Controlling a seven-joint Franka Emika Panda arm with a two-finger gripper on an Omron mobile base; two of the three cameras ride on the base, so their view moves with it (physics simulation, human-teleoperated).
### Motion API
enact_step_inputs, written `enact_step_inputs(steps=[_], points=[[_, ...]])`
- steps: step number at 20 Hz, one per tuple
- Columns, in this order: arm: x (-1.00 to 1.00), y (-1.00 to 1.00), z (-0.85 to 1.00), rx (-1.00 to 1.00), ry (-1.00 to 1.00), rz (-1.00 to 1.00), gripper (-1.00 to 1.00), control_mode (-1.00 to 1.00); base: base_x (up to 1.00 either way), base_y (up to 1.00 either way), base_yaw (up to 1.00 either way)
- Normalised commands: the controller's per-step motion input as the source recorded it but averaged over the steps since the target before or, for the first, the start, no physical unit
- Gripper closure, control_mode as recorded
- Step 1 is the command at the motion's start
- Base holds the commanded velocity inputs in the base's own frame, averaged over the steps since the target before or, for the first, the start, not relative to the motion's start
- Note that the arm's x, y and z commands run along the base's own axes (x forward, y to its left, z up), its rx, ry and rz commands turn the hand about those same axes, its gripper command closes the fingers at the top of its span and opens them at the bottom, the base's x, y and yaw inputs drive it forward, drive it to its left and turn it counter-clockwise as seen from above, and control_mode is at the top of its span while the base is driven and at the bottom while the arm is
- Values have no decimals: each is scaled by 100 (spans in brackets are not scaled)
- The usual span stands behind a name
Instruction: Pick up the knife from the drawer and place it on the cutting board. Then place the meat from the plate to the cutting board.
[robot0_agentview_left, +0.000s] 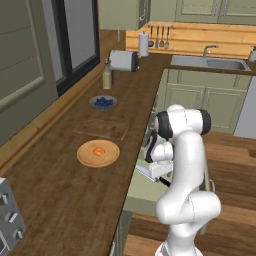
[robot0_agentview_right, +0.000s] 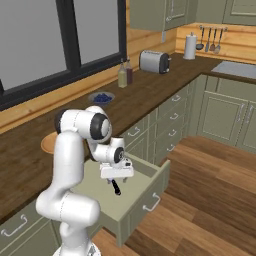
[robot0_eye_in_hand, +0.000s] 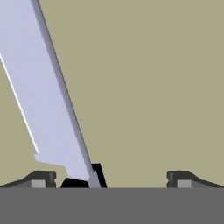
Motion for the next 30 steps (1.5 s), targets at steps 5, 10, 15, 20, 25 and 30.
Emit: enact_step_inputs(steps=[5,10,15,20,25,30], points=[[0,0,-43,0,0,0,-100,-100,0,0,0],[-3,-8,-59,0,0,1,-100,-100,0,0,0],[-29,-10,-51,-1,-7,12,-100,-100,0,0,0],[-66,2,-92,0,-14,16,100,-100,0,0,0],[-44,0,-28,0,-6,14,100,-100,0,0,0],[-1,0,0,0,13,0,100,-100,0,0,0]])
